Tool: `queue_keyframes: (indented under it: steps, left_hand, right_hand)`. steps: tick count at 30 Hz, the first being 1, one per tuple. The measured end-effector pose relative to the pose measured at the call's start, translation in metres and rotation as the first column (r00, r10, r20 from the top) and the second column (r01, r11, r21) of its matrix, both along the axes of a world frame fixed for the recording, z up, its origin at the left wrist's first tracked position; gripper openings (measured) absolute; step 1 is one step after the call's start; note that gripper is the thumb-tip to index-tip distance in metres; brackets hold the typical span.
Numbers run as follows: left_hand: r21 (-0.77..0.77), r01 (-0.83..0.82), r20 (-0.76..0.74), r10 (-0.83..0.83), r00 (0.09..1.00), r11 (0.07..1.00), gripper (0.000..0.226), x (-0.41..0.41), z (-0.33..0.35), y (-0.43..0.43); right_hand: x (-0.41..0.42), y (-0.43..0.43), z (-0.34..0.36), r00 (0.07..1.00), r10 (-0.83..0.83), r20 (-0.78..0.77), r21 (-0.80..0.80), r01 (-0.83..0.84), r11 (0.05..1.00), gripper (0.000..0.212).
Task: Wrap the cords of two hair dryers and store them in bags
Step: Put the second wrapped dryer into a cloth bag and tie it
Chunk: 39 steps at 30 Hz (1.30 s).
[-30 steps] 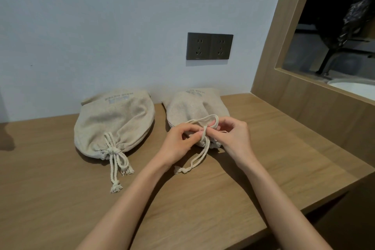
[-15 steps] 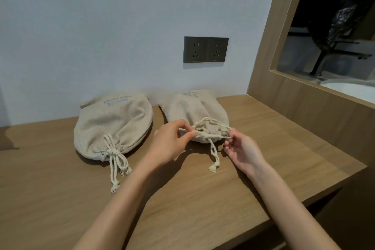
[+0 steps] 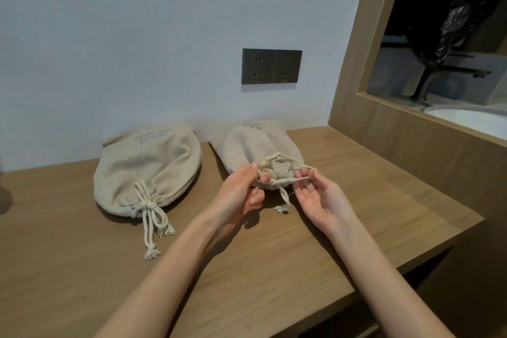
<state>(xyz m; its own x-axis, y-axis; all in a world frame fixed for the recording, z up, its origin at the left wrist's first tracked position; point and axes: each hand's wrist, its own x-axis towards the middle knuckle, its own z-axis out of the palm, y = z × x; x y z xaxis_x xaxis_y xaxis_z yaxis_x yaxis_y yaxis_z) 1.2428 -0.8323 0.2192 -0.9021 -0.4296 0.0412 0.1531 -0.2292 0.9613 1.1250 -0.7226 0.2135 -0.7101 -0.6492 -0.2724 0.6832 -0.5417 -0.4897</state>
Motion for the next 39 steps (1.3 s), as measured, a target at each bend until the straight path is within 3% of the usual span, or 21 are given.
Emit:
queue_keyframes:
  steps: [2, 5, 8, 10, 11, 12, 13, 14, 15, 16, 17, 22, 25, 30, 36, 39]
  left_hand:
    - [-0.142, -0.052, 0.05, 0.06, 0.997, 0.989, 0.025, -0.003, -0.003, -0.004]
    - [-0.306, -0.082, 0.136, 0.128, 0.982, 0.949, 0.026, -0.004, -0.009, -0.009]
    - [-0.287, -0.093, 0.194, 0.153, 0.969, 0.953, 0.027, 0.0, -0.013, -0.015]
    - [-0.256, -0.113, 0.171, 0.16, 0.972, 0.96, 0.026, 0.002, -0.013, -0.016]
    - [-0.281, -0.11, 0.16, 0.159, 0.974, 0.954, 0.024, 0.002, -0.013, -0.016]
    - [-0.316, -0.086, 0.151, 0.14, 0.979, 0.945, 0.023, 0.002, -0.014, -0.016]
    - [-0.341, -0.049, 0.144, 0.103, 0.984, 0.939, 0.023, 0.003, -0.014, -0.015]
    - [-0.359, -0.012, 0.144, 0.068, 0.987, 0.933, 0.023, 0.003, -0.014, -0.014]
    - [-0.372, 0.018, 0.15, 0.041, 0.988, 0.928, 0.024, 0.004, -0.013, -0.014]
    - [-0.397, 0.03, 0.16, 0.037, 0.986, 0.917, 0.026, 0.005, -0.012, -0.013]
    - [-0.439, 0.025, 0.164, 0.053, 0.985, 0.898, 0.027, 0.007, -0.01, -0.014]
    - [-0.715, 0.008, 0.107, 0.098, 0.989, 0.699, 0.019, 0.014, -0.003, -0.015]
    - [-0.703, 0.044, 0.114, 0.052, 0.992, 0.71, 0.018, 0.015, 0.0, -0.013]
    - [-0.729, -0.09, 0.013, 0.145, 0.989, 0.678, 0.012, 0.013, -0.002, -0.017]
    - [-0.757, -0.158, -0.105, 0.12, 0.987, 0.634, 0.017, 0.007, -0.009, -0.011]
    - [-0.852, -0.142, -0.039, 0.21, 0.977, 0.504, 0.014, 0.009, -0.016, -0.017]
  right_hand:
    - [0.001, -0.002, 0.001, 1.0, 0.014, -0.009, -0.017, -0.014, 1.0, 0.024]
    - [-0.002, -0.004, -0.001, 0.993, 0.006, 0.117, -0.085, 0.004, 0.996, 0.026]
    - [-0.009, -0.005, -0.006, 0.986, -0.096, 0.134, -0.05, 0.103, 0.993, 0.025]
    - [-0.013, -0.004, -0.007, 0.988, -0.099, -0.115, 0.003, 0.1, 0.995, 0.026]
    - [-0.013, -0.003, -0.009, 0.93, -0.079, -0.36, 0.083, 0.116, 0.99, 0.026]
    - [-0.011, -0.001, -0.011, 0.762, -0.018, -0.647, 0.184, 0.179, 0.966, 0.025]
    - [-0.009, 0.001, -0.016, 0.489, 0.087, -0.868, 0.253, 0.286, 0.924, 0.025]
    - [-0.008, 0.002, -0.021, 0.208, 0.19, -0.959, 0.261, 0.399, 0.879, 0.026]
    - [-0.007, 0.002, -0.025, -0.004, 0.264, -0.964, 0.23, 0.479, 0.847, 0.025]
    - [-0.006, 0.001, -0.027, -0.143, 0.307, -0.941, 0.191, 0.525, 0.829, 0.023]
    - [-0.005, 0.0, -0.027, -0.223, 0.328, -0.918, 0.159, 0.549, 0.82, 0.021]
    - [-0.008, 0.001, -0.032, -0.283, 0.449, -0.847, 0.24, 0.551, 0.8, 0.018]
    - [-0.003, -0.003, -0.034, -0.367, 0.519, -0.772, 0.274, 0.545, 0.792, 0.018]
    - [0.007, -0.004, -0.032, -0.419, 0.537, -0.732, 0.285, 0.527, 0.8, 0.023]
    - [0.009, -0.005, -0.03, -0.321, 0.394, -0.861, 0.219, 0.465, 0.858, 0.023]
    - [0.009, -0.002, -0.029, -0.195, 0.389, -0.9, 0.266, 0.461, 0.847, 0.022]
